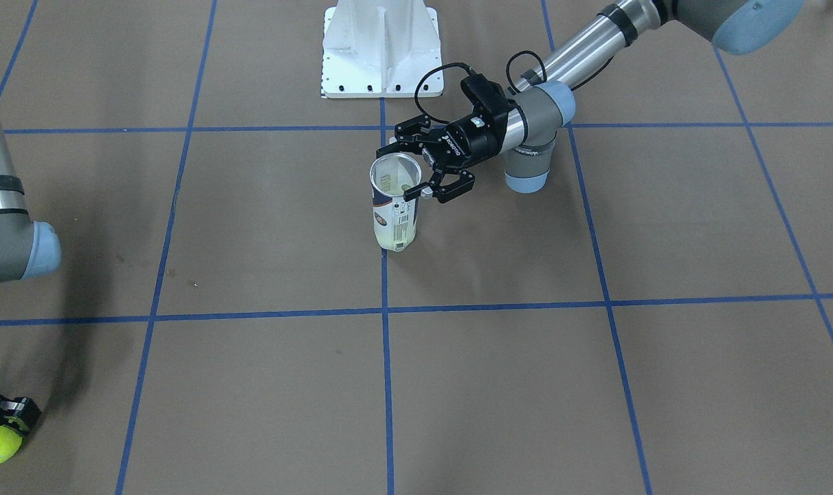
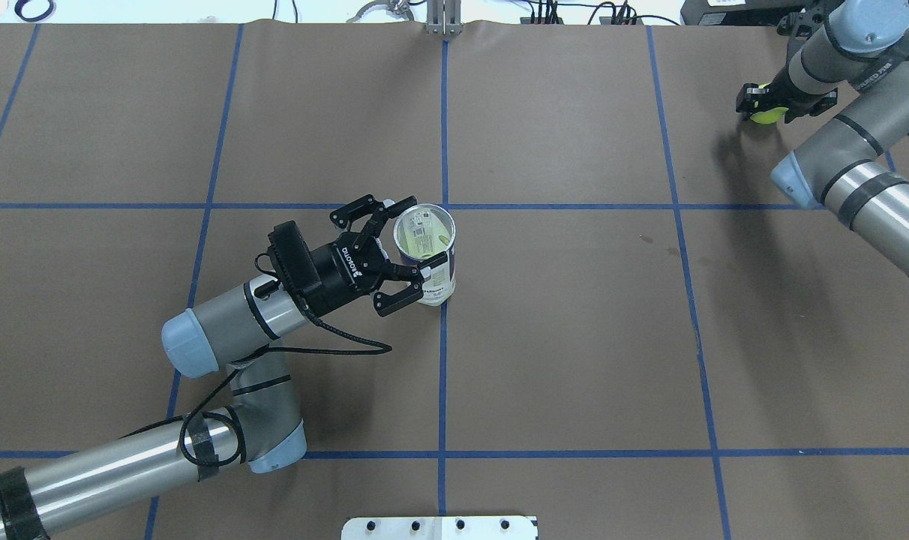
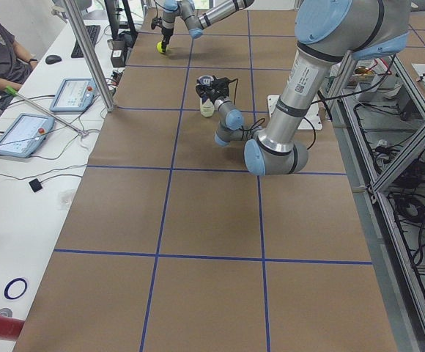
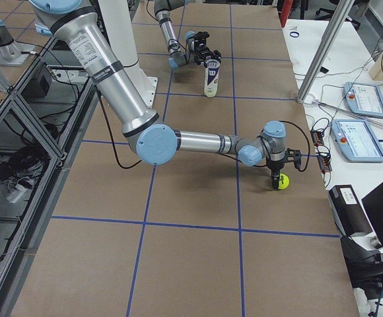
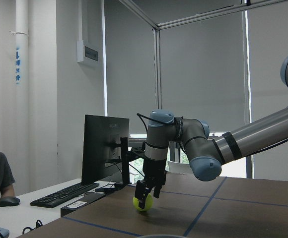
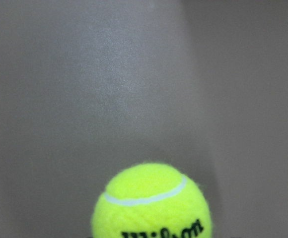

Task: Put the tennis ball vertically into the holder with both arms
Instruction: 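Move the right gripper to the farther yellow ball and grasp it, then carry the second ball with the right gripper above the can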

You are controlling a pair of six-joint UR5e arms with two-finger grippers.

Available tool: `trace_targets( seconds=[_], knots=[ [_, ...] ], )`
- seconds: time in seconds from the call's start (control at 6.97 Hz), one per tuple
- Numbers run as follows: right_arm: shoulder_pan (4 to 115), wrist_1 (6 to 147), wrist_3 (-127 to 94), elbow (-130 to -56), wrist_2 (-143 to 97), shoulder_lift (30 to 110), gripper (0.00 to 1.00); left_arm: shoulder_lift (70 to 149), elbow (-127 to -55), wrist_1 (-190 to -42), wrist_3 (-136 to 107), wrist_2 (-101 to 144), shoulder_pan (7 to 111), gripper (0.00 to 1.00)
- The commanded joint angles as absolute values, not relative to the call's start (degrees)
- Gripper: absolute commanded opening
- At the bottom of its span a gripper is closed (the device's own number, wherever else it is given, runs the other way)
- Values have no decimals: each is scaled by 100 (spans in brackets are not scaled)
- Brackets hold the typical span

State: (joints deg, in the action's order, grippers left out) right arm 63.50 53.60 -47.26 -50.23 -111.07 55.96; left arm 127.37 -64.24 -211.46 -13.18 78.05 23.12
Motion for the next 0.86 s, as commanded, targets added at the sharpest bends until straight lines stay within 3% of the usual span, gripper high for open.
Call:
trace_targets(
  seconds=[0.0,0.29,0.43,0.72],
  knots=[
    [6450,5535,-4711,-5602,-11318,5633,0,12735,-6425,-21138,-1318,7805,2312,88],
    [6321,8524,-5086,-8666,-11759,6037,0,12735,-6416,-21138,-1318,7796,2303,88],
    [6006,9552,-5663,-9867,-11864,6047,0,12744,-6433,-21138,-1318,7796,2303,88],
    [5364,9835,-7252,-11043,-12162,5968,0,12744,-6442,-21138,-1318,7796,2303,87]
  ],
)
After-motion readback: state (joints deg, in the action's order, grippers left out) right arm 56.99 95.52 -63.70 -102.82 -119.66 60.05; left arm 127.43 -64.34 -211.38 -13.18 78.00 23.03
